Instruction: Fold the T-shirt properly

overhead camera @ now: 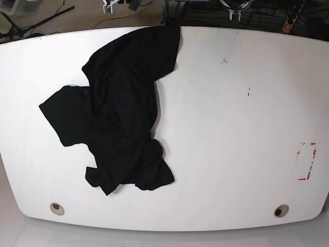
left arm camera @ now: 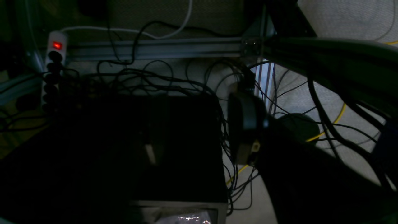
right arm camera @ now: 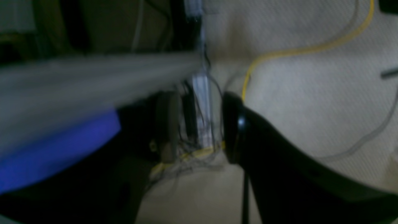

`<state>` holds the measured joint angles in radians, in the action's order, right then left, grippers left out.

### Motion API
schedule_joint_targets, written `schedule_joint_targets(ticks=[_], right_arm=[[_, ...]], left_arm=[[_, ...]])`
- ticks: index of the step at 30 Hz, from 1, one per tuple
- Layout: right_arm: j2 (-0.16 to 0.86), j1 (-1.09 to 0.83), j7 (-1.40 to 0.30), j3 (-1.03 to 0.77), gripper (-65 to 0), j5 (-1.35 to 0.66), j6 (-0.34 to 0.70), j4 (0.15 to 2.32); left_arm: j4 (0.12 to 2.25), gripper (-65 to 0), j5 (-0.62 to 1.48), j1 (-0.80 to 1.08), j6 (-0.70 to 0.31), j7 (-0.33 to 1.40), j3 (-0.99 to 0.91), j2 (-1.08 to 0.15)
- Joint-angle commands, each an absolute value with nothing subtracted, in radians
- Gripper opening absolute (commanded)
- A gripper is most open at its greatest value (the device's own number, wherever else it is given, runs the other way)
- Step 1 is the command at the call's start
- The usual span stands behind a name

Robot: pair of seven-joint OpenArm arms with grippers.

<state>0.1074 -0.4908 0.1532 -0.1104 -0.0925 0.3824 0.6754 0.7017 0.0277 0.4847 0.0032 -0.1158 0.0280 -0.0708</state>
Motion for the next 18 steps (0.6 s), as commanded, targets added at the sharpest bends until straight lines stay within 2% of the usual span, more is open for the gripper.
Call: schedule_joint_targets(ticks=[1,10,18], right_arm=[[0.111,-0.553,0.162,-0.119,-43.3,-0.101,0.390,0.774],[0.073,-0.808,0.151,-0.176,-43.3,-0.099,0.390,1.099],[0.070,-1.021,0.033,-0.179,-43.3,-0.136,0.398,1.428]], left_arm=[[0.771,-37.5,0.030,0.544,0.007,-0.122,0.027,-0.073],[1.113,-37.5,0.030,0.791,0.007,-0.122,0.008,-0.074],[1.454,-37.5,0.030,1.035,0.007,-0.122,-0.038,-0.102]])
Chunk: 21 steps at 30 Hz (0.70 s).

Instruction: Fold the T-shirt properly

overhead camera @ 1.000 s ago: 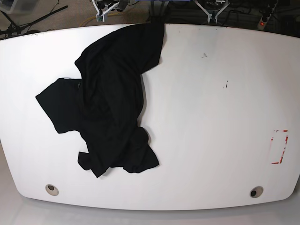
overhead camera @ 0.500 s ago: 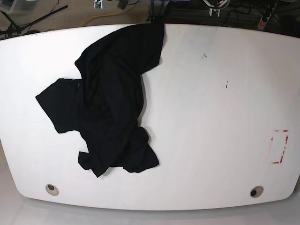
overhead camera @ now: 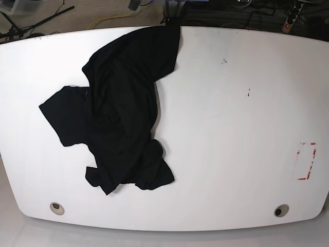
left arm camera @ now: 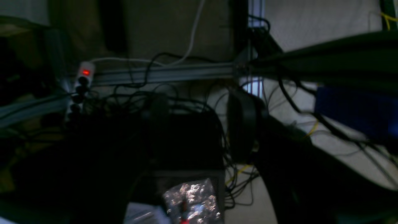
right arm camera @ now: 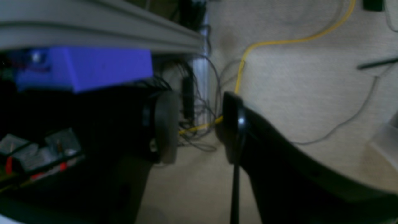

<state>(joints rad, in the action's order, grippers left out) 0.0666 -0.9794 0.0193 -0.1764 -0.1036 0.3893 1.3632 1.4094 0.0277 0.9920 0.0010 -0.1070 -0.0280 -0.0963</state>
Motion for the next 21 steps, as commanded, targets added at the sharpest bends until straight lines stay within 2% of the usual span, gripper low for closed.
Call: schedule_joint_targets(ticks=[1,11,17,21], right_arm=[[0.070,-1.041,0.031,-0.179,-43.3,-0.156,0.398,1.460],[0.087,-1.222,0.021,-0.239,-43.3,-0.259,0.400,1.762],[0.085,-1.262,-0.085,-0.291,-43.3,-0.334,0.400,1.934],[0.087,-1.242,-0.142,-0.335,-43.3,-0.427,0.400,2.009]], left_arm=[[1.483,-37.5,0.030,1.058,0.007,-0.122,-0.045,-0.102],[1.807,-37.5,0.031,1.237,0.007,-0.122,-0.104,-0.101],[1.965,-37.4,0.031,1.276,0.007,-0.120,-0.154,-0.101],[1.997,-37.4,0.031,1.267,0.007,-0.120,-0.188,-0.101]])
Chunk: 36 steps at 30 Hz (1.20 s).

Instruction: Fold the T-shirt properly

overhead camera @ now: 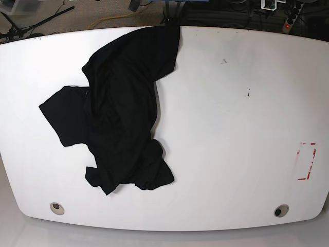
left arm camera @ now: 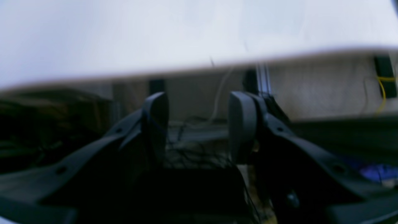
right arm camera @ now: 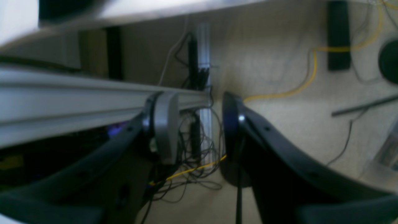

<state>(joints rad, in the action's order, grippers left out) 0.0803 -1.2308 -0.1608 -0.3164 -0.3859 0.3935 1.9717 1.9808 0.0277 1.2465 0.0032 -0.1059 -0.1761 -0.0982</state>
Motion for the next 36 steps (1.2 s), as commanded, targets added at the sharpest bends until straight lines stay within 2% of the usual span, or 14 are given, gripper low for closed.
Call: schedule_joint_targets(ticks=[1,8,15,17,20,23,27,36], right_arm=[[0.087,-1.231,-0.142,-0.341,-43.3,-0.447,0.400,2.022],[0.090,-1.109,-0.150,-0.346,-43.0,-0.522,0.400,2.026],[0.084,-0.951,-0.295,-0.351,-41.1,-0.619,0.395,2.025],[0.084,-0.923,-0.340,-0.351,-35.0,-0.670,0.390,2.026],[0.084,-0.880,-0.390,-0.352,-21.4,-0.728,0.384,2.026],[0.084,-0.839,-0.421,-0.352,-12.2,-0.751,0.328,2.025],[0.084,-0.796,-0.443,-0.352,-13.5,-0.754,0.239,2.023],[0.084,-0.677,-0.549,-0.352,-14.0,-0.754,0.151,1.974]], left_arm=[[2.000,-37.4,0.033,1.257,0.007,-0.120,-0.196,-0.104],[1.998,-37.2,0.031,1.113,0.007,-0.120,-0.232,-0.105],[1.998,-36.9,0.031,0.983,0.005,-0.120,-0.231,-0.107],[1.998,-36.1,0.031,0.952,0.005,-0.120,-0.229,-0.107],[1.998,-27.8,0.031,0.918,0.005,-0.120,-0.228,-0.107],[1.998,-22.1,0.025,0.875,0.005,-0.116,-0.226,-0.107],[2.000,-21.7,0.027,0.806,0.005,-0.038,-0.226,-0.108],[1.998,-21.7,0.025,0.673,0.004,0.019,-0.209,-0.108]])
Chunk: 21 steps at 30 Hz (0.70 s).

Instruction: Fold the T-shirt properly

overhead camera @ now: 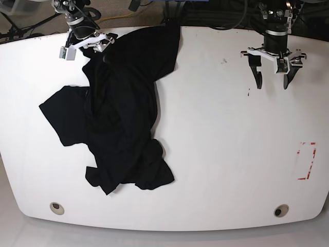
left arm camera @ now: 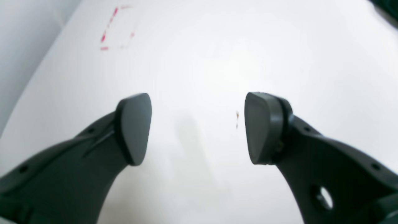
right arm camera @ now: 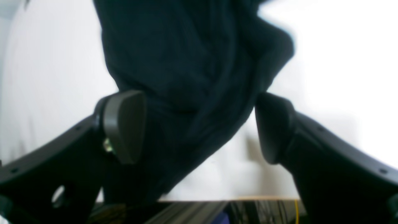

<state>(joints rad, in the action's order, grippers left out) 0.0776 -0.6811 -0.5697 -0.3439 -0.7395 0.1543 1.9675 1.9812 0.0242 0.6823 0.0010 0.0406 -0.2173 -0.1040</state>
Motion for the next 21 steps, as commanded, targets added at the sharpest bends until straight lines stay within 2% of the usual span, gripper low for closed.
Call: schedule_joint_targets(ticks=[1,9,11,12,13,17,21], right_arm=[[0.084,-0.670,-0.549,-0.352,-14.0,-0.754,0.148,1.969],[0.084,-0.602,-0.582,-0.351,-14.3,-0.754,0.136,1.893],[0.084,-0.591,-0.582,-0.351,-17.0,-0.754,0.136,1.874],[0.084,-0.591,-0.582,-0.349,-19.7,-0.754,0.136,1.871],[0.084,-0.587,-0.582,-0.348,-25.7,-0.754,0.136,1.862],[0.084,-0.576,-0.584,-0.351,-42.6,-0.751,0.136,1.836],[0.088,-0.576,-0.584,-0.351,-53.3,-0.748,0.136,1.831]], left_arm=[[1.998,-21.7,0.025,0.664,0.004,0.021,-0.205,-0.111],[1.995,-21.7,0.025,0.578,0.004,0.022,-0.127,-0.160],[1.995,-21.7,0.025,0.556,0.004,0.065,-0.104,-0.171],[1.995,-21.7,0.025,0.549,0.004,0.087,-0.094,-0.174],[1.995,-21.7,0.027,0.526,0.004,0.122,-0.084,-0.177],[1.995,-21.7,0.027,0.441,0.004,0.200,-0.051,-0.173],[1.995,-21.7,0.028,0.372,0.004,0.289,-0.012,-0.173]])
